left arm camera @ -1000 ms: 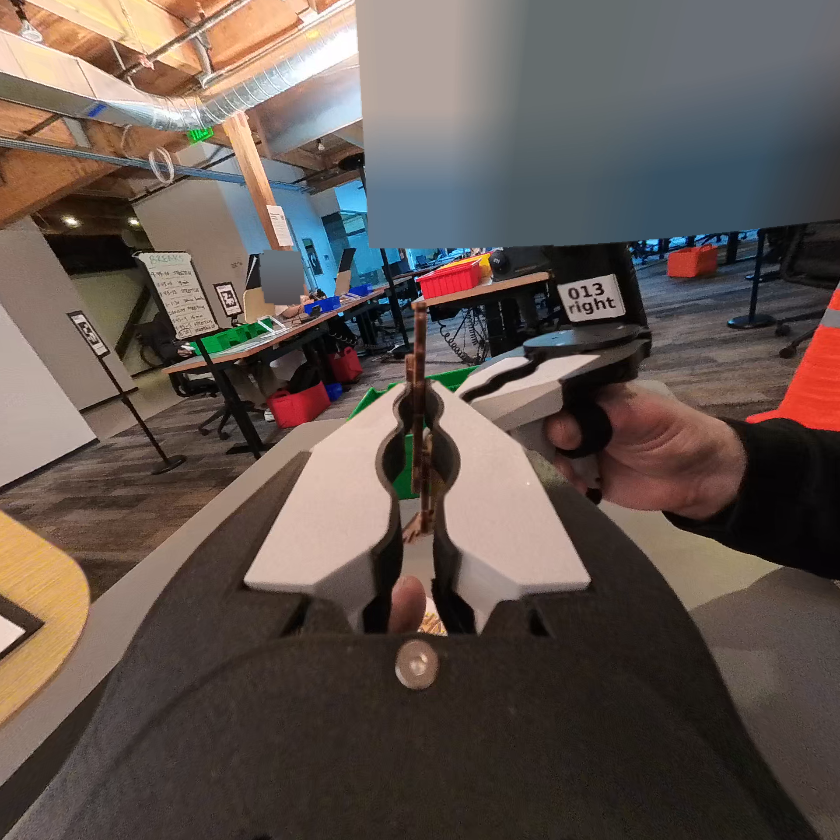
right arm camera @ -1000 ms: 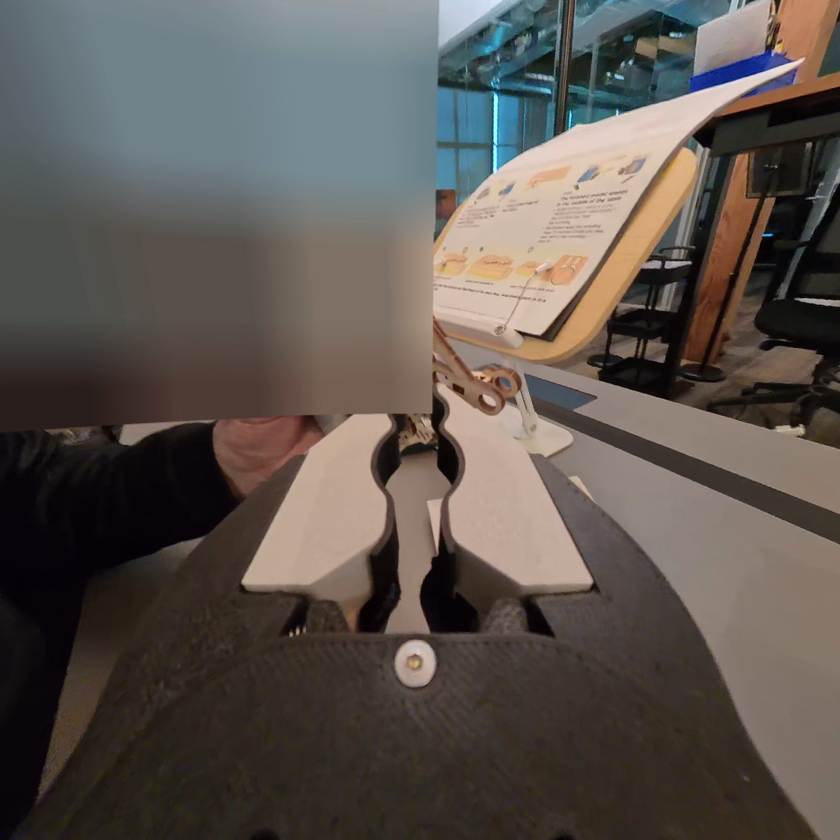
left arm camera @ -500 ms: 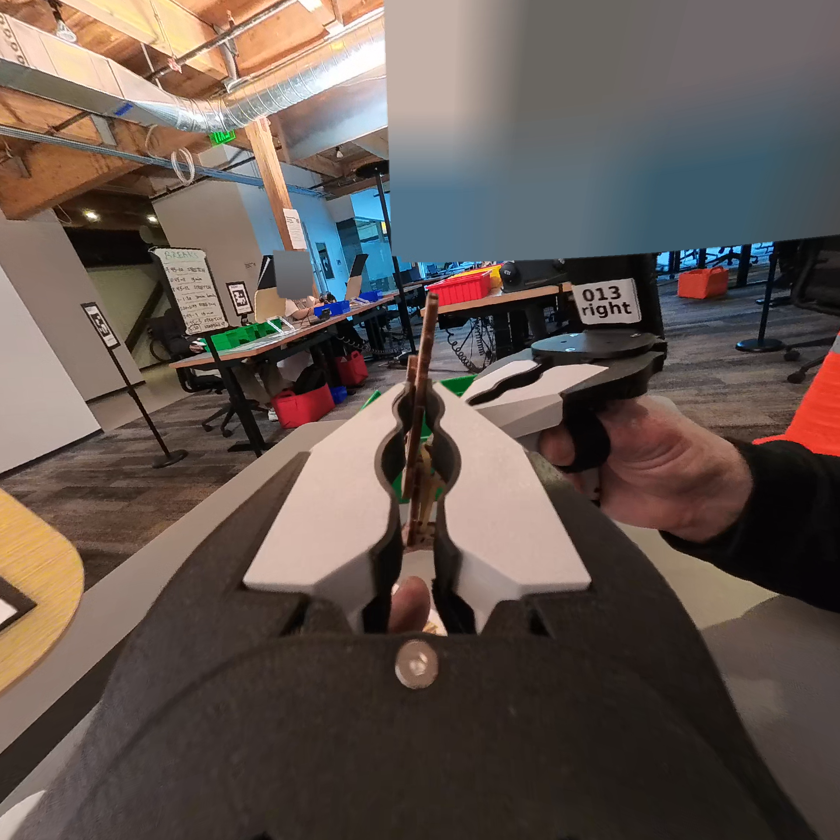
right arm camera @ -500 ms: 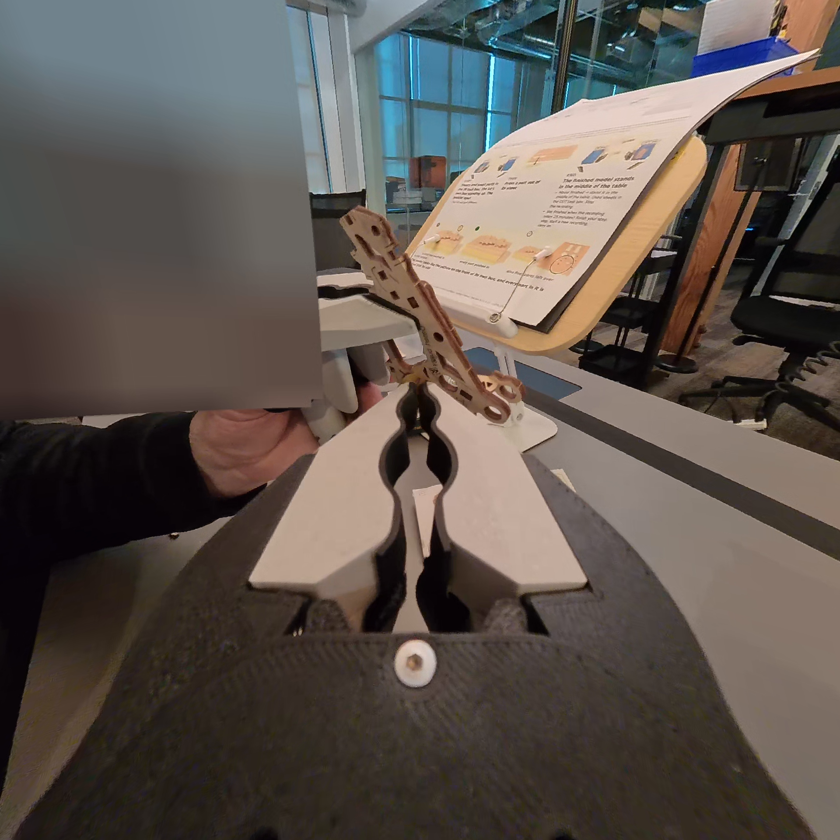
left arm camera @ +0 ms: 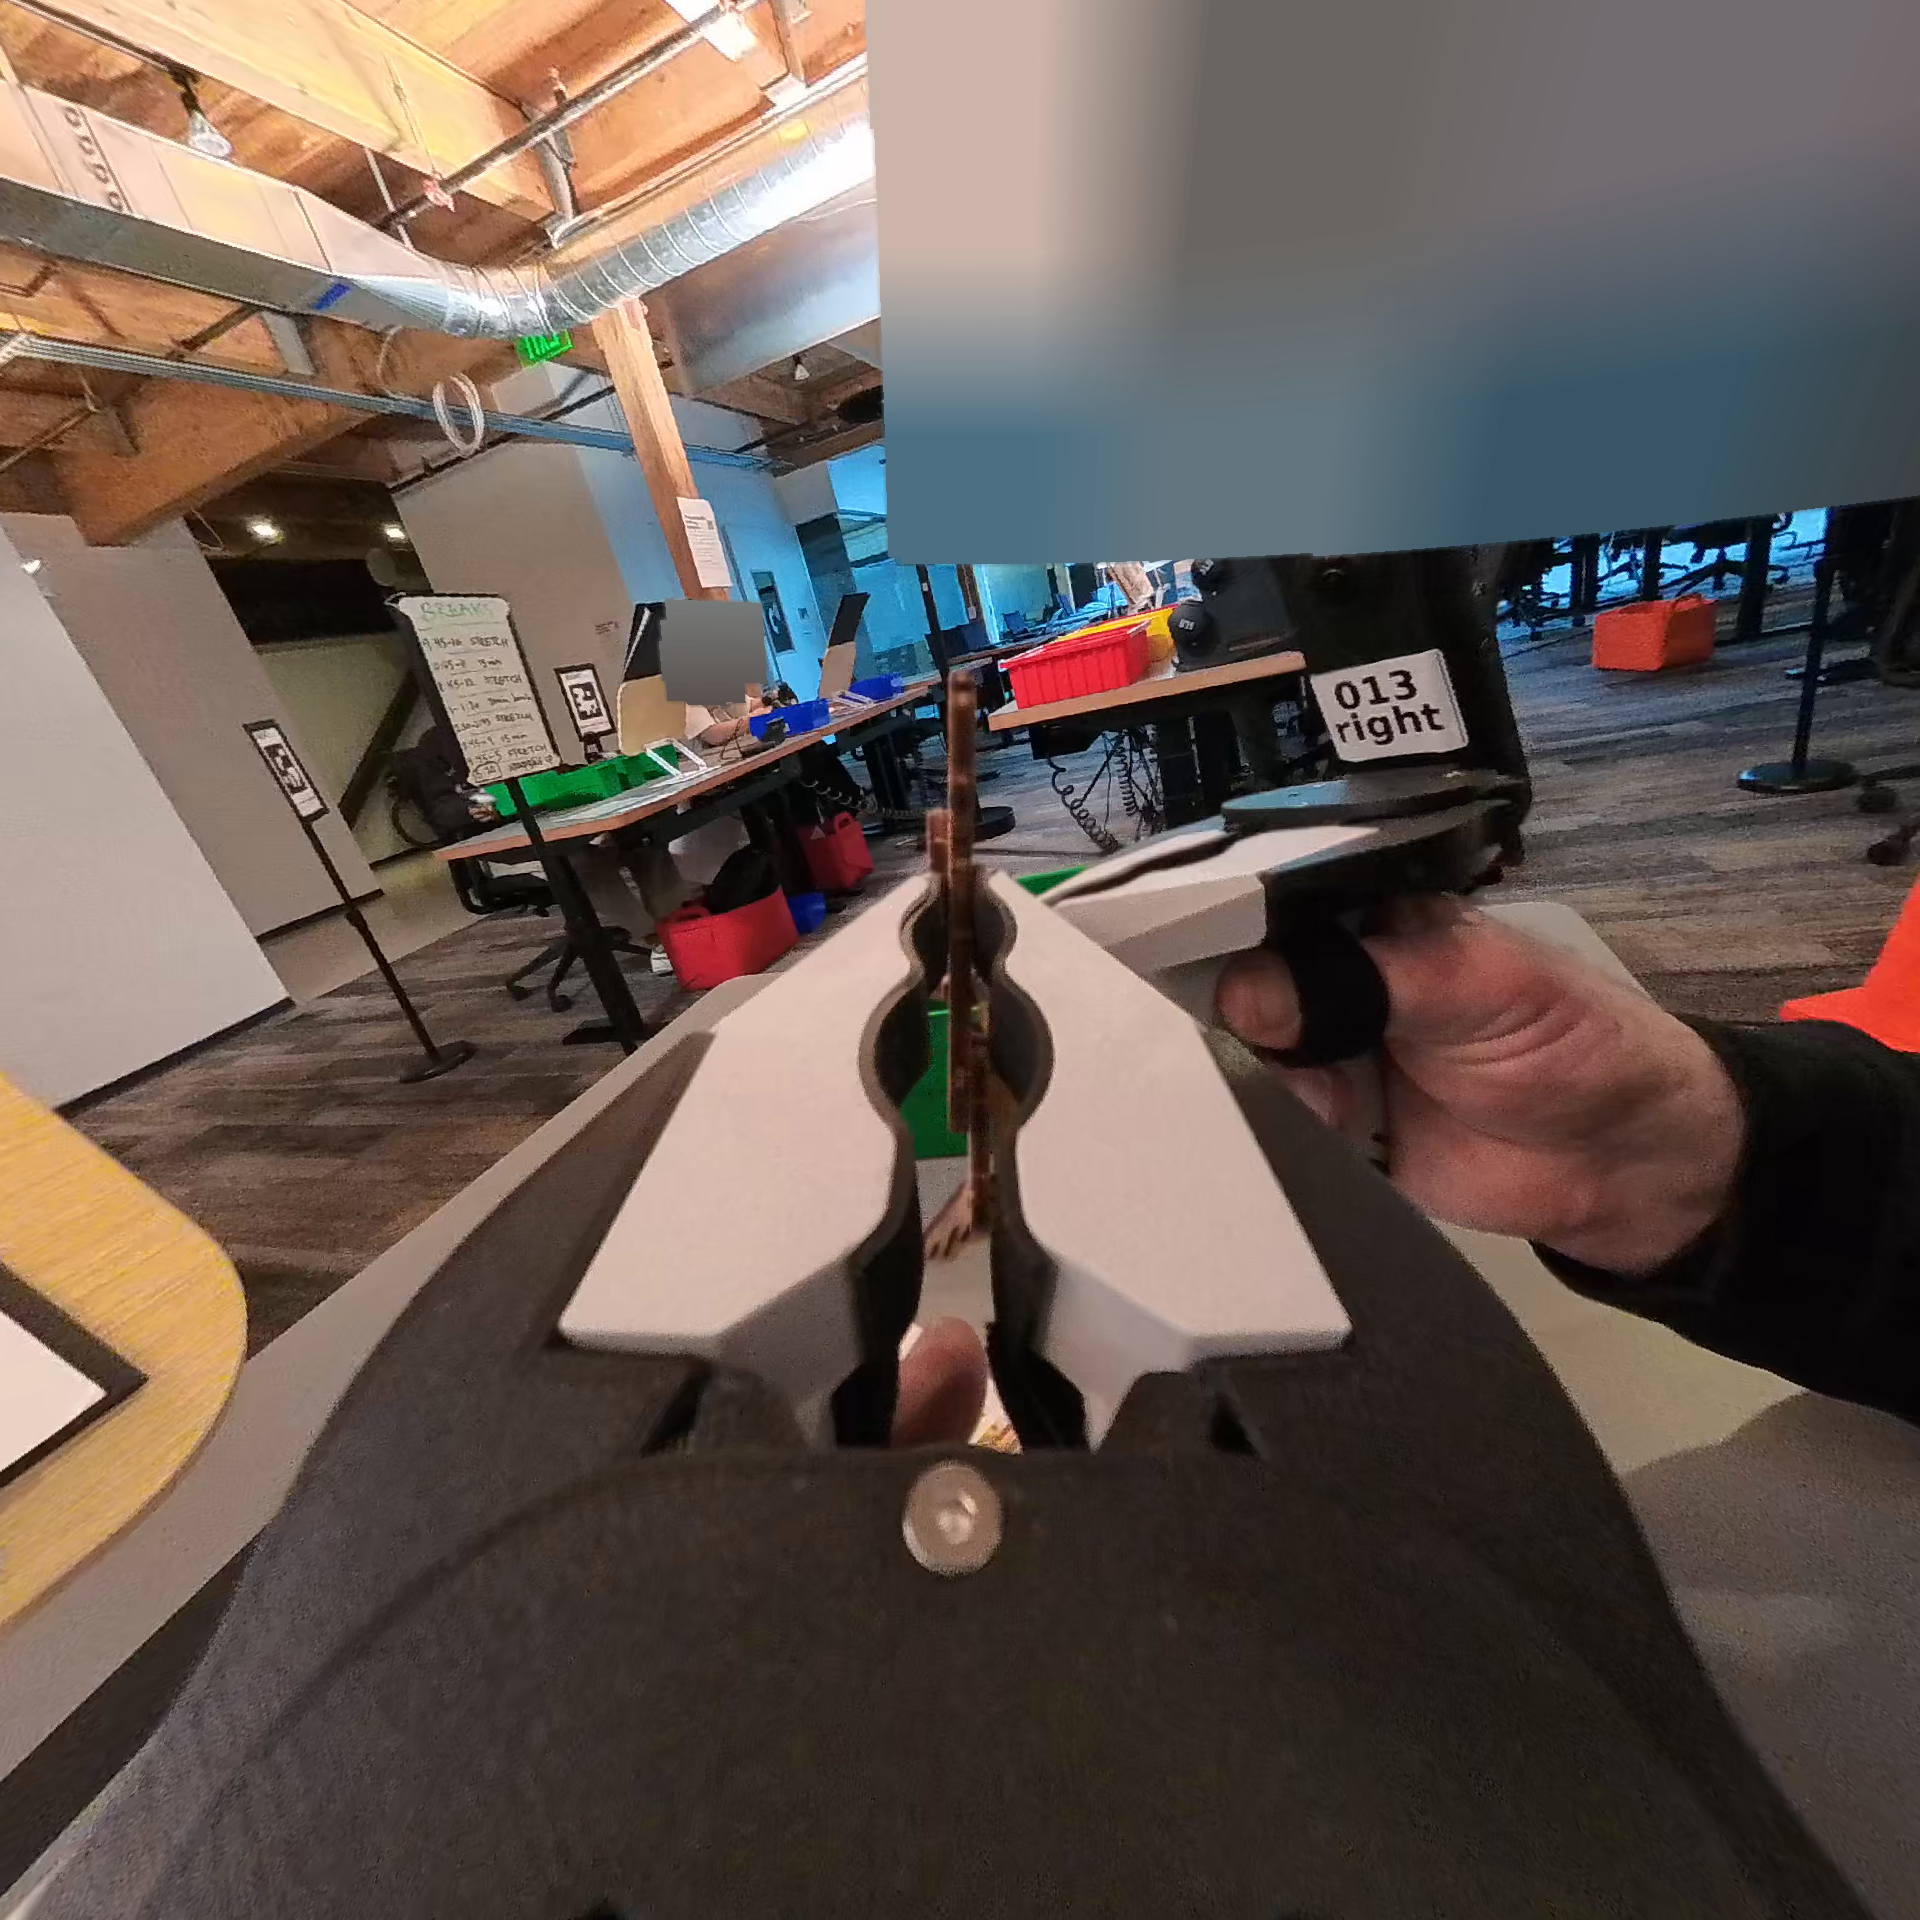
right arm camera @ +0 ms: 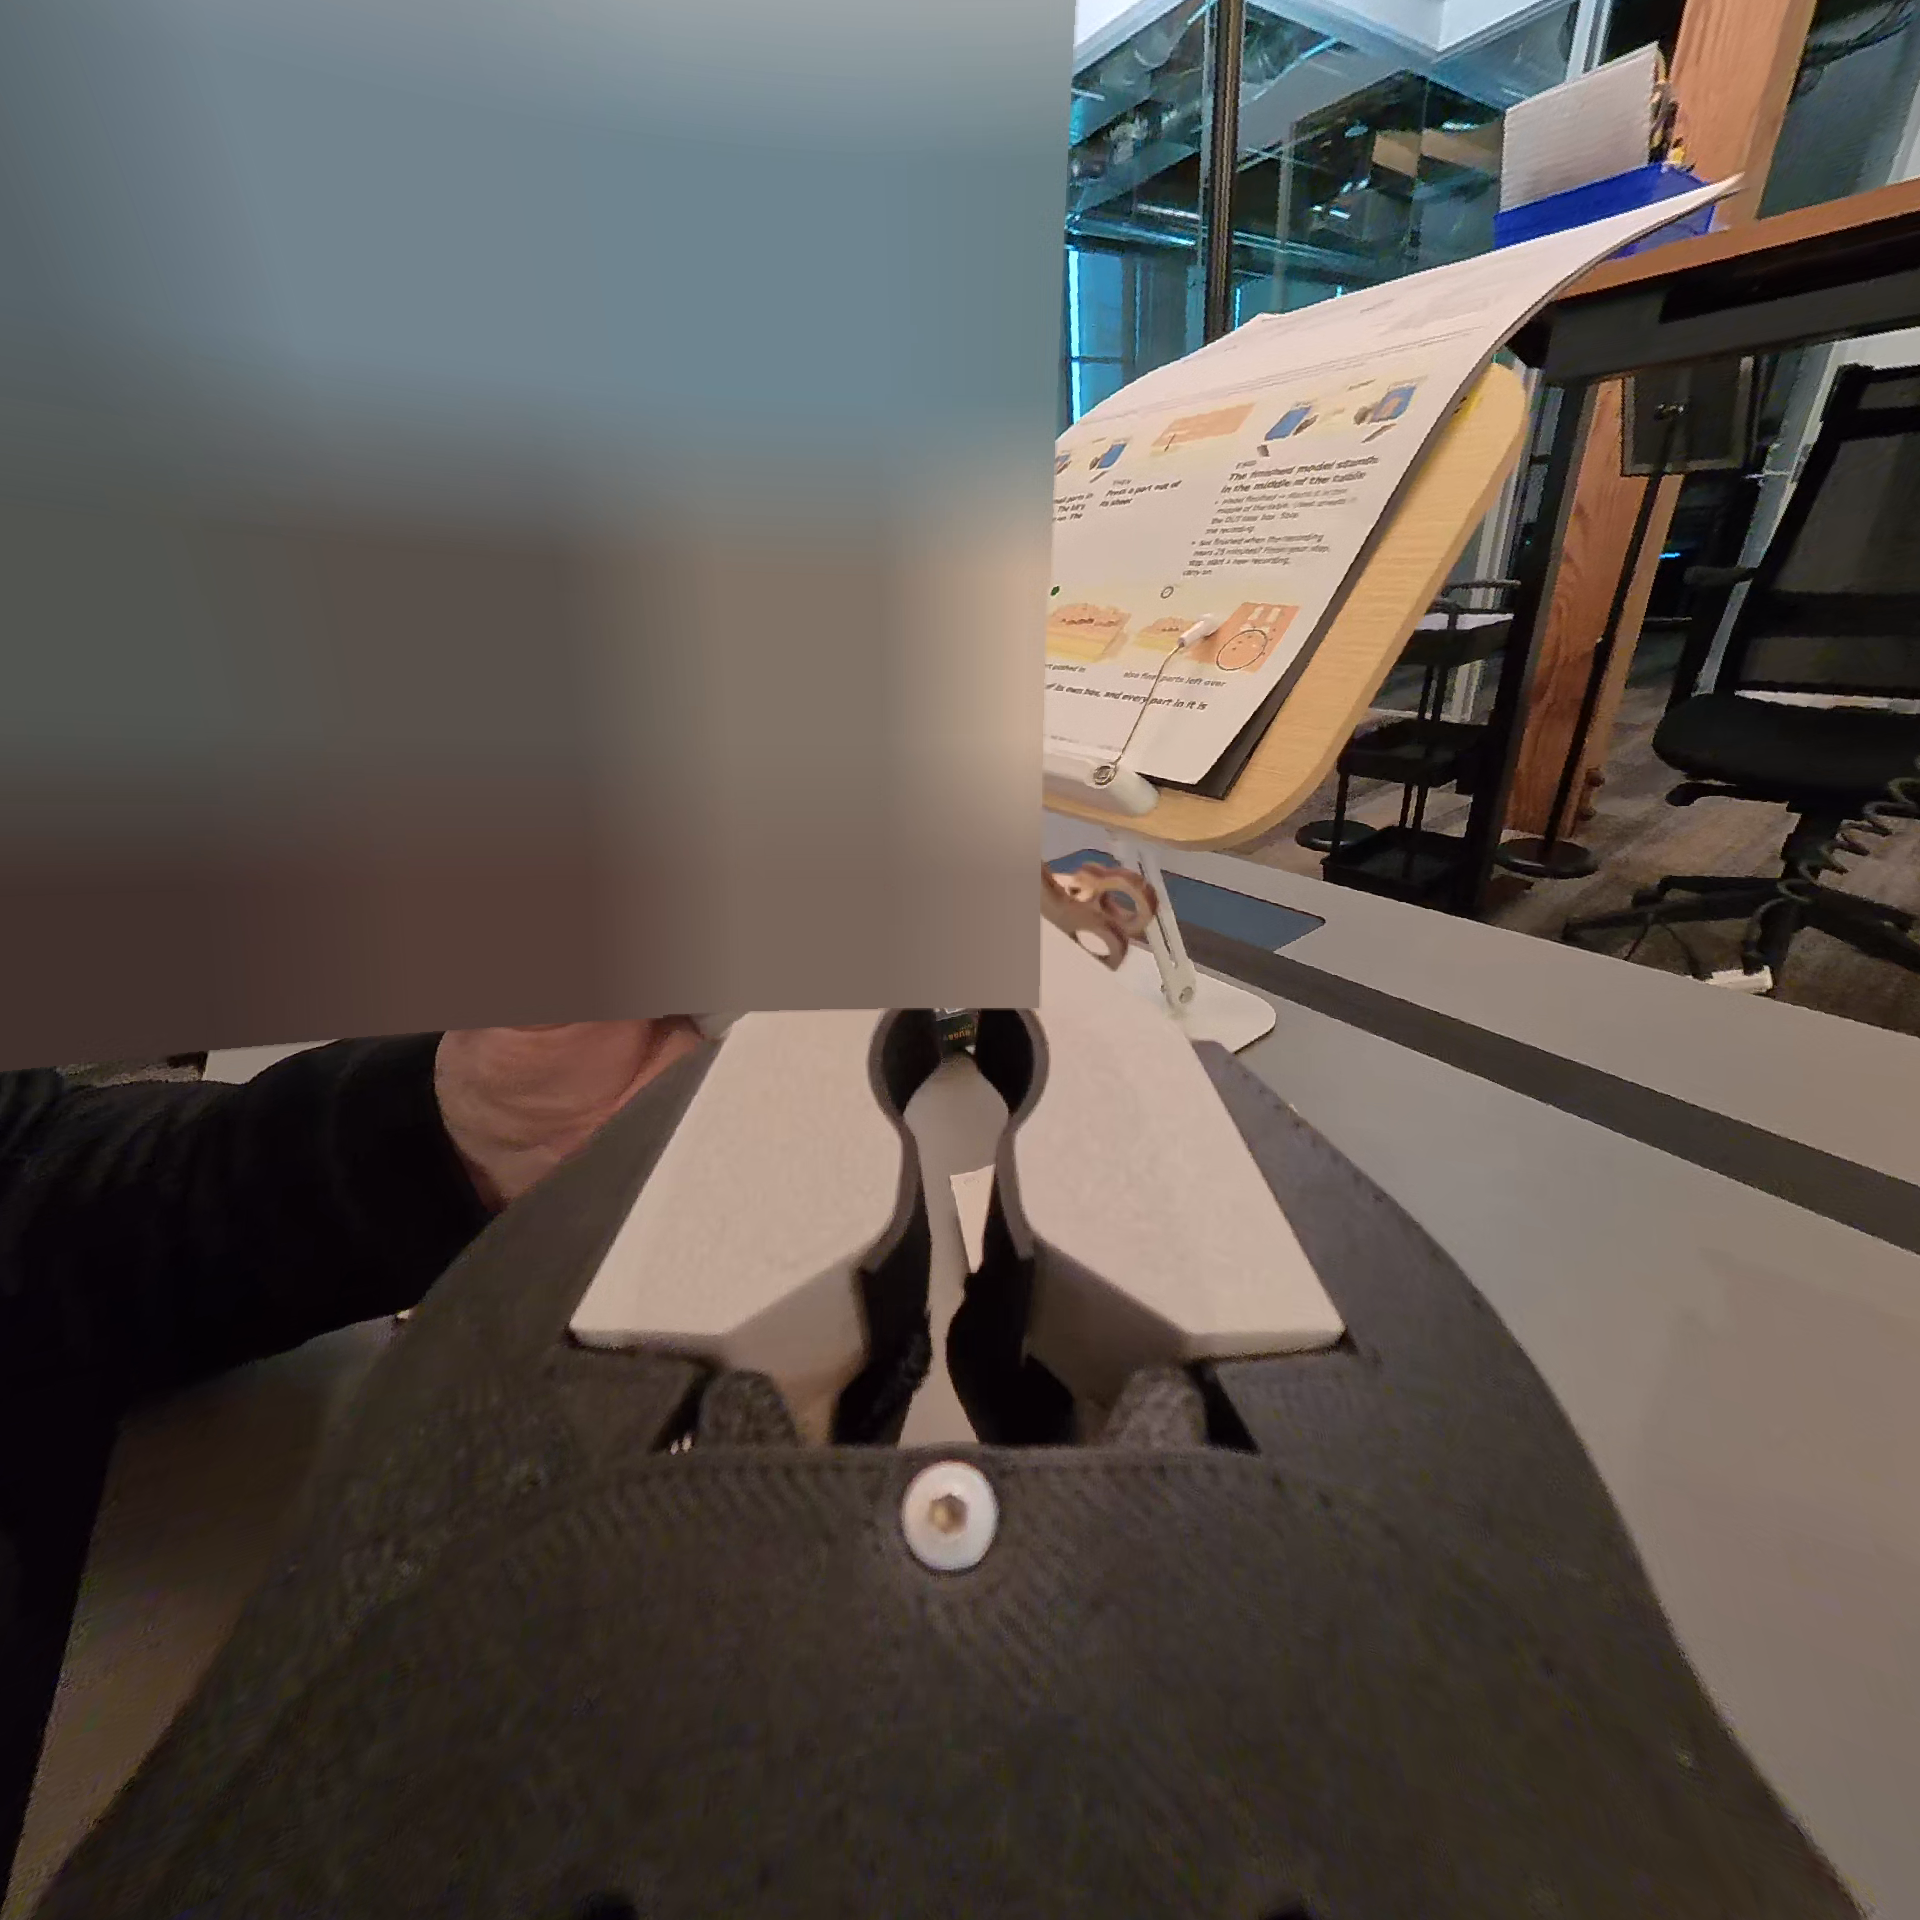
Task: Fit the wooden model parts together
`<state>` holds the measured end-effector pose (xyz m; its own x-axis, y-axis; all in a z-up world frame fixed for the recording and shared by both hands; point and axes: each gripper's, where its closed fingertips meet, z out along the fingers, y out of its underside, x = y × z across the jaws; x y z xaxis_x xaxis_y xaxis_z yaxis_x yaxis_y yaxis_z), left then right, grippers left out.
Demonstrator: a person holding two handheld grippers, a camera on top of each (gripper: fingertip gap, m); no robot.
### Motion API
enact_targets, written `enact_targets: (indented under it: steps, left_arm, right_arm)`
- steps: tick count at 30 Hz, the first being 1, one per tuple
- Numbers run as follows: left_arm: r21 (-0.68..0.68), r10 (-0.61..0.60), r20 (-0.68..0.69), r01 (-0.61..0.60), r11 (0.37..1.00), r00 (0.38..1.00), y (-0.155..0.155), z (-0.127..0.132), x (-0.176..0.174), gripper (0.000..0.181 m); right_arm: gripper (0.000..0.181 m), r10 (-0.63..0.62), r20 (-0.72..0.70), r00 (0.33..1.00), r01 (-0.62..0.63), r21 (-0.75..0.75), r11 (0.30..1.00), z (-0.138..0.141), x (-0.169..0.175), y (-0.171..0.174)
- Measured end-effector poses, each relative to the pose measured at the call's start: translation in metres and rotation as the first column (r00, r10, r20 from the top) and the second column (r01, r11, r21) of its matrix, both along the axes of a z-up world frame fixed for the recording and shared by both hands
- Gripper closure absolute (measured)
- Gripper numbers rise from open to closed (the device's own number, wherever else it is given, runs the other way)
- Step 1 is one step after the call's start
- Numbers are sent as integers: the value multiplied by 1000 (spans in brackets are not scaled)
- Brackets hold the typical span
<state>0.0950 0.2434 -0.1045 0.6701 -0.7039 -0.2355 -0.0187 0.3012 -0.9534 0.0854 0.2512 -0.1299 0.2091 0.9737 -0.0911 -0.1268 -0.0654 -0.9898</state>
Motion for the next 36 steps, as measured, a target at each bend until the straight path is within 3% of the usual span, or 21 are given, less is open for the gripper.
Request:
enact_targets:
  steps: [9, 12, 17, 29, 36]
  left_arm:
    - [4, 47, 39, -47, 999, 998, 6, -1, -10, 181]
    - [22, 46, 23, -46, 999, 999, 4, -1, -5, 181]
    - [72, 75, -46, -71, 995, 996, 1, -3, 5, 180]
    - [78, 69, -22, -67, 995, 997, 3, -3, 2, 180]
    - [31, -18, 66, 16, 999, 998, 2, 6, -1, 180]
  right_arm:
    - [181, 48, -13, 999, -48, -39, 998, 2, 8, -2]
    - [173, 35, 1, 999, -35, -65, 997, -2, 7, 0]
    - [175, 49, 27, 998, -46, -93, 995, -6, -3, -4]
    - [181, 79, 5, 997, -78, -129, 989, -5, -11, -8]
    - [181, 182, -166, 969, -215, -206, 955, 5, -7, -10]
